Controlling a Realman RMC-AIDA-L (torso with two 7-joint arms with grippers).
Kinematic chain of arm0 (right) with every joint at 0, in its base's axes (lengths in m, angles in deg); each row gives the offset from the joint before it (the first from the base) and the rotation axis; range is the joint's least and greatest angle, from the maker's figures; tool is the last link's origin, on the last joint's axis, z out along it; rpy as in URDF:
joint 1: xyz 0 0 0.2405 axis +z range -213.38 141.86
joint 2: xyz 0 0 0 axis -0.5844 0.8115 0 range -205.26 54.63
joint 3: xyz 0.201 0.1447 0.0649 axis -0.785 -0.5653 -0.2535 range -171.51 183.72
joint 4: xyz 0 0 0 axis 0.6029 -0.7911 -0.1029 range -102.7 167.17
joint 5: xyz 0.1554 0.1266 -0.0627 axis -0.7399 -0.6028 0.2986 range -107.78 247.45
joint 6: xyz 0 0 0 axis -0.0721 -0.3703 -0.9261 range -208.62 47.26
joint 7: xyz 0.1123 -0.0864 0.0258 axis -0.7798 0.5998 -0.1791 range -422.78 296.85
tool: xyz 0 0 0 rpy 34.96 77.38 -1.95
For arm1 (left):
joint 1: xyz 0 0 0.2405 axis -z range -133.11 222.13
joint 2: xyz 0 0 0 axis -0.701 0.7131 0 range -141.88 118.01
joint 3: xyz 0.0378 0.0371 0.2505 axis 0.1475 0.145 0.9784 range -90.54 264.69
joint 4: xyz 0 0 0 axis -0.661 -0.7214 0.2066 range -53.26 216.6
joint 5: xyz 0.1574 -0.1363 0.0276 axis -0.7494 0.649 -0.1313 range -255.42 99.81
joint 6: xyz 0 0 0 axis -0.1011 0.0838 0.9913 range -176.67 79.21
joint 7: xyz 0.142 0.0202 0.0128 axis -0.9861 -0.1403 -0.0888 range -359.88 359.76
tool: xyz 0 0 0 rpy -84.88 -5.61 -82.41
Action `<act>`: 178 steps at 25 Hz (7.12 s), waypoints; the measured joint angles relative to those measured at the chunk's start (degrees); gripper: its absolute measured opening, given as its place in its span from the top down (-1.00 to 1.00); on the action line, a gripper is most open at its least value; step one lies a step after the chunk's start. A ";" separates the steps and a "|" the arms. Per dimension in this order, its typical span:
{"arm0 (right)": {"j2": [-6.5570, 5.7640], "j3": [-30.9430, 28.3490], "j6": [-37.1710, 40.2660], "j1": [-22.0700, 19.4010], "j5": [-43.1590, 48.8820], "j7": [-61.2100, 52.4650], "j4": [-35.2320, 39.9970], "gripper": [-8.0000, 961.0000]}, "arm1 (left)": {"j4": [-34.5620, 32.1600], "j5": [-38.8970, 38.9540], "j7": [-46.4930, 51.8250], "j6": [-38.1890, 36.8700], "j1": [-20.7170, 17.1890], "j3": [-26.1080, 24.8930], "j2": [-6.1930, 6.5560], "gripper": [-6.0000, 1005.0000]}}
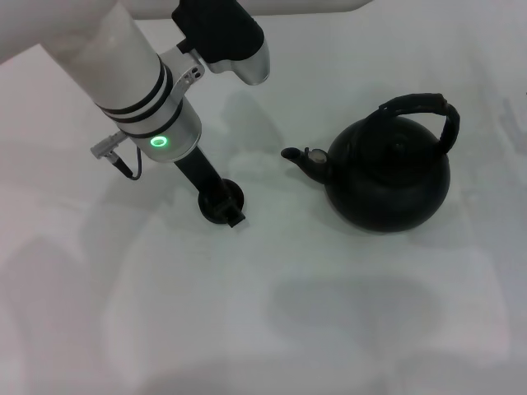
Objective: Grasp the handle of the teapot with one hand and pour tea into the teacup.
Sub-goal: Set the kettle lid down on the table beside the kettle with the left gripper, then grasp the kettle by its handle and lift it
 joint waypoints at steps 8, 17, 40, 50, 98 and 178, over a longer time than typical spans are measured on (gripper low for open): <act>0.00 0.00 0.00 -0.06 0.00 -0.05 0.00 -0.68 | 0.24 -0.05 0.43 0.00 -0.02 0.32 0.01 -0.59; 0.00 0.08 -0.71 -0.07 0.02 -0.09 0.00 -0.68 | 0.34 -0.11 1.04 0.13 -0.02 0.80 0.06 -0.70; 0.00 0.06 -0.77 -0.08 0.11 -0.09 -0.55 -0.67 | -17.36 1.75 1.64 3.29 -6.34 -1.00 0.05 -0.77; -0.01 -0.29 -0.44 0.02 0.04 -0.09 -0.52 -0.67 | -28.55 3.76 -1.59 18.59 -18.52 -1.77 0.07 -0.77; -0.35 -0.49 9.95 -0.67 -3.02 -14.01 -0.67 -0.65 | 14.61 33.74 24.45 130.92 -32.81 27.79 -0.17 -0.77; -0.53 7.02 12.96 1.26 23.66 -44.42 -6.70 0.47 | 25.39 28.31 24.47 129.80 -29.27 31.85 -0.08 -0.77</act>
